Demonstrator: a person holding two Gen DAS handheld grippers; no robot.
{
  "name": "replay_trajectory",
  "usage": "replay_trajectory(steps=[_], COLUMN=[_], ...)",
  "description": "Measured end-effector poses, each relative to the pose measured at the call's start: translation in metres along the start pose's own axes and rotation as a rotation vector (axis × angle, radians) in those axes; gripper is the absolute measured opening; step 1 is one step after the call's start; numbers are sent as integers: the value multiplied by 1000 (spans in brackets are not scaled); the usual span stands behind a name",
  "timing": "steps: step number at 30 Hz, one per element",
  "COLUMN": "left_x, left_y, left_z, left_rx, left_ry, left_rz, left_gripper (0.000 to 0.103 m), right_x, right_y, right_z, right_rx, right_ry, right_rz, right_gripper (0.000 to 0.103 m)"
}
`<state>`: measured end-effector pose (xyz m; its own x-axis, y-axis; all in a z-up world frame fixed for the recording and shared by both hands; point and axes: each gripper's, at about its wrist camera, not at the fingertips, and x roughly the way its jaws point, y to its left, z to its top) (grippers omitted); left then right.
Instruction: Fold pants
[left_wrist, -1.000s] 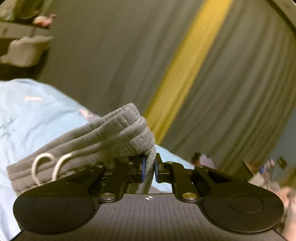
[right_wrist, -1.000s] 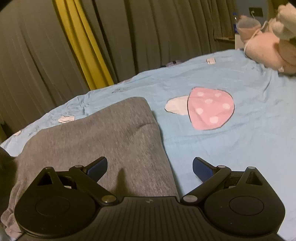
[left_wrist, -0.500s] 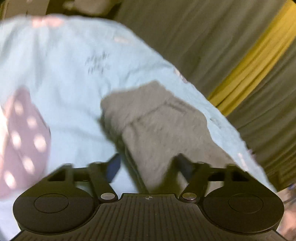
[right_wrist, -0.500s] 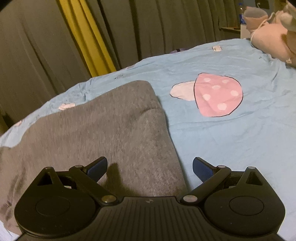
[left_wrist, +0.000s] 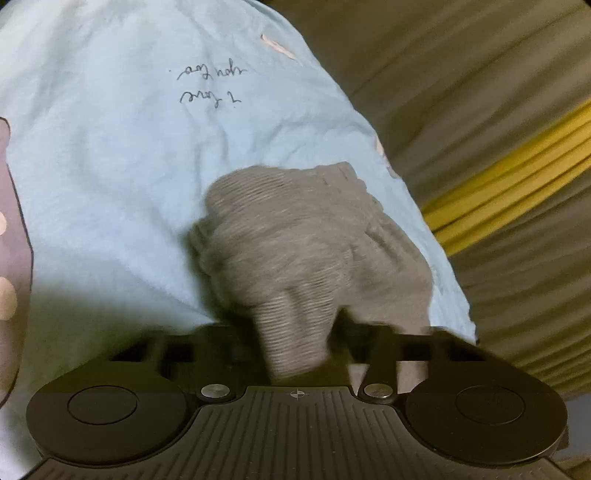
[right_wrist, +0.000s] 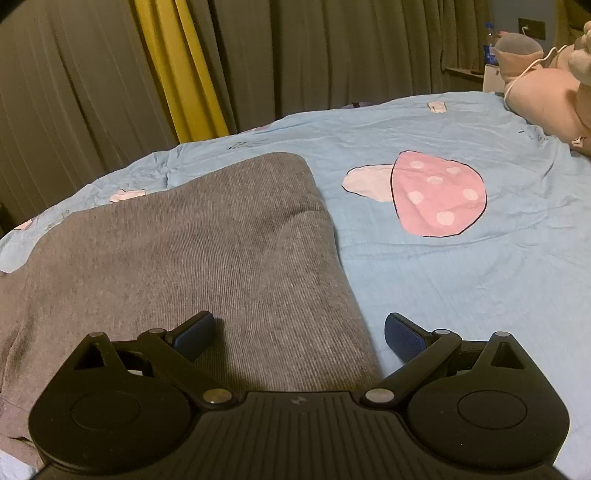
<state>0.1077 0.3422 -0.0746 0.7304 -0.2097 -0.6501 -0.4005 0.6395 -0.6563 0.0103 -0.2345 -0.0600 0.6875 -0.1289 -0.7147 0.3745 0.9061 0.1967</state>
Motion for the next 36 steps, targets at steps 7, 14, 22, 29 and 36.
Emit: replay_trajectory(steps=[7, 14, 22, 29, 36], left_x=[-34, -80, -89, 1, -32], left_y=[-31, -147, -277, -281, -252], left_z=[-4, -50, -188, -346, -330], left_rx=[80, 548, 1018, 1339, 1219], left_ry=[-113, -291, -267, 97, 159], left_rz=[-52, -60, -284, -80, -78], left_gripper=[21, 21, 21, 31, 88], right_x=[-2, -10, -27, -42, -50], right_y=[-3, -12, -23, -42, -51], right_z=[2, 7, 14, 16, 16], right_rx=[13, 64, 134, 194, 250], right_ry=[-1, -35, -89, -106, -92], right_rz=[8, 31, 61, 77, 175], right_gripper=[99, 99, 99, 99, 99])
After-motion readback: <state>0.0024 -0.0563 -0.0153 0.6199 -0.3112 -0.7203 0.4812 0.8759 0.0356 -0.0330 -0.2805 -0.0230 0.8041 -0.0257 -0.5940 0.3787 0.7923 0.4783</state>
